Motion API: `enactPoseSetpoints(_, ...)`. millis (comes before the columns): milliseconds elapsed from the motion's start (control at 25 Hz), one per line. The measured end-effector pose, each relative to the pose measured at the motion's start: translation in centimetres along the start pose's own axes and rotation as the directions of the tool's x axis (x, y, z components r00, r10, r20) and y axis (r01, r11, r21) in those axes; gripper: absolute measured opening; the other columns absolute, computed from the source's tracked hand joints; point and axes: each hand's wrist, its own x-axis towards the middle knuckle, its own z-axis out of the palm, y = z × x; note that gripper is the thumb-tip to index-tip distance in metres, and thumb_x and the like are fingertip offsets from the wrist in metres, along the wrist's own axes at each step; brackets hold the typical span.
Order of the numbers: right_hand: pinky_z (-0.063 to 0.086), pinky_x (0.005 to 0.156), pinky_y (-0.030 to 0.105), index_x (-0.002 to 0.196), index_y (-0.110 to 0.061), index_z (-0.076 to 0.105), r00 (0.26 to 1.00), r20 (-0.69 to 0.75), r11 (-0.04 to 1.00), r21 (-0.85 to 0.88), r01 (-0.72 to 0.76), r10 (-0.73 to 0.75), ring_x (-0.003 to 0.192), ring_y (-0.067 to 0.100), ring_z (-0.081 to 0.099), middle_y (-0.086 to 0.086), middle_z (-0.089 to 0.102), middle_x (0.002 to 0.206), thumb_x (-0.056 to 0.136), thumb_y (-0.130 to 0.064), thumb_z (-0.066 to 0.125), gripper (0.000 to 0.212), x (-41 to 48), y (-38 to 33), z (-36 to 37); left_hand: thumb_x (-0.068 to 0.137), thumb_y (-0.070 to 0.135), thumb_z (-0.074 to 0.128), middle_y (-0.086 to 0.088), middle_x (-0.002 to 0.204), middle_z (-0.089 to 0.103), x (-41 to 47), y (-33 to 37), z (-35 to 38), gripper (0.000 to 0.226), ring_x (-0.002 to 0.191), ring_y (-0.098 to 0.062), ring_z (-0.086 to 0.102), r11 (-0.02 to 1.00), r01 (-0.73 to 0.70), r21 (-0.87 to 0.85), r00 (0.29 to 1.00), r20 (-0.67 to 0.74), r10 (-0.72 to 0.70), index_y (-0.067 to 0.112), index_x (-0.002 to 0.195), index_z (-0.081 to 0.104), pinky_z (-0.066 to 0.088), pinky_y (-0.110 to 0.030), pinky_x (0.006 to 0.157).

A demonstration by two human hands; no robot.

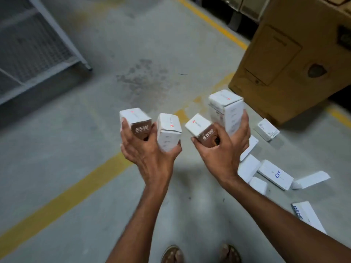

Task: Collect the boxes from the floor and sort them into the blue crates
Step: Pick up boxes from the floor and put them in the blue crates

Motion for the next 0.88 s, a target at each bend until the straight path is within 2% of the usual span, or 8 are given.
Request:
enactPoseSetpoints(80,0.028,0.119,0.055,0.116,-0.029,0.072,0.999,-0.03,0.999,0.031,0.027,-0.026,0.155,0.035,0.016,0.016,0.017,0.168,0.072,-0.058,0.085,0.054,0.8,-6.4,-4.8,0.057,0.052,0.083,-0.018,0.169,0.01,2.0,1.2,-7.8,0.078,0.156,-0.04,0.012,0.993,-0.064,0.097,0.996,-0.048,0.069,0.032,0.131,0.067,0.017,-0.057,0.122)
enactPoseSetpoints(160,0.026,0.12,0.054,0.119,-0.025,0.074,0.988,-0.077,0.99,0.027,0.14,-0.137,0.154,0.039,0.019,0.023,0.021,0.166,0.076,-0.055,0.083,0.053,1.3,-13.1,-9.2,0.054,0.049,0.089,-0.02,0.169,0.013,3.6,1.6,-15.9,0.08,0.156,-0.042,0.013,0.968,-0.152,0.2,0.982,-0.082,0.171,0.03,0.13,0.068,0.015,-0.057,0.124)
enactPoseSetpoints(240,0.026,0.12,0.053,0.114,-0.021,0.076,0.963,-0.12,0.969,0.027,0.247,-0.242,0.152,0.043,0.025,0.027,0.028,0.161,0.081,-0.047,0.082,0.043,2.0,-19.7,-12.7,0.049,0.051,0.093,-0.017,0.17,0.01,5.7,2.1,-23.6,0.092,0.157,-0.043,0.01,0.928,-0.22,0.301,0.968,-0.051,0.246,0.029,0.134,0.065,0.011,-0.056,0.126)
enactPoseSetpoints(320,0.027,0.12,0.052,0.102,-0.014,0.077,0.935,-0.128,0.94,0.044,0.338,-0.33,0.149,0.046,0.029,0.03,0.034,0.158,0.084,-0.04,0.079,0.031,2.4,-26.6,-15.0,0.049,0.049,0.092,-0.014,0.171,0.008,8.3,2.3,-30.6,0.095,0.157,-0.044,0.01,0.899,-0.21,0.383,0.965,-0.064,0.253,0.027,0.136,0.061,0.015,-0.057,0.124)
enactPoseSetpoints(400,0.029,0.121,0.051,0.095,-0.011,0.076,0.912,-0.107,0.907,0.111,0.406,-0.395,0.148,0.047,0.03,0.029,0.033,0.158,0.082,-0.036,0.079,0.029,2.6,-34.4,-16.2,0.052,0.046,0.09,-0.014,0.172,0.007,11.3,1.3,-37.3,0.091,0.157,-0.043,0.01,0.896,-0.151,0.419,0.97,-0.112,0.216,0.027,0.136,0.06,0.015,-0.055,0.124)
enactPoseSetpoints(480,0.036,0.117,0.05,0.1,-0.016,0.077,0.925,-0.066,0.908,0.18,0.38,-0.374,0.148,0.045,0.028,0.025,0.028,0.162,0.075,-0.041,0.08,0.036,3.2,-41.9,-16.4,0.057,0.049,0.085,-0.013,0.172,0.003,14.9,-0.4,-42.7,0.085,0.157,-0.041,0.007,0.927,-0.057,0.37,0.974,-0.183,0.133,0.033,0.136,0.06,0.013,-0.054,0.125)
enactPoseSetpoints(680,0.045,0.109,0.048,0.114,-0.031,0.073,0.961,-0.023,0.894,0.362,0.264,-0.275,0.148,0.038,0.024,0.015,0.018,0.167,0.065,-0.059,0.083,0.057,4.3,-60.1,-13.7,0.055,0.075,0.073,-0.007,0.171,-0.009,25.6,-5.8,-54.3,0.076,0.155,-0.038,0.005,0.985,0.157,0.064,0.957,-0.256,-0.136,0.041,0.123,0.066,0.015,-0.058,0.123)
enactPoseSetpoints(880,0.045,0.109,0.042,0.125,-0.036,0.069,0.96,0.016,0.867,0.434,0.245,-0.28,0.15,0.034,0.019,0.011,0.013,0.169,0.066,-0.065,0.081,0.067,6.4,-74.1,-10.8,0.059,0.073,0.075,-0.007,0.169,-0.014,35.5,-10.6,-63.2,0.075,0.154,-0.039,0.007,0.987,0.159,0.023,0.94,-0.309,-0.144,0.041,0.125,0.066,0.017,-0.06,0.123)
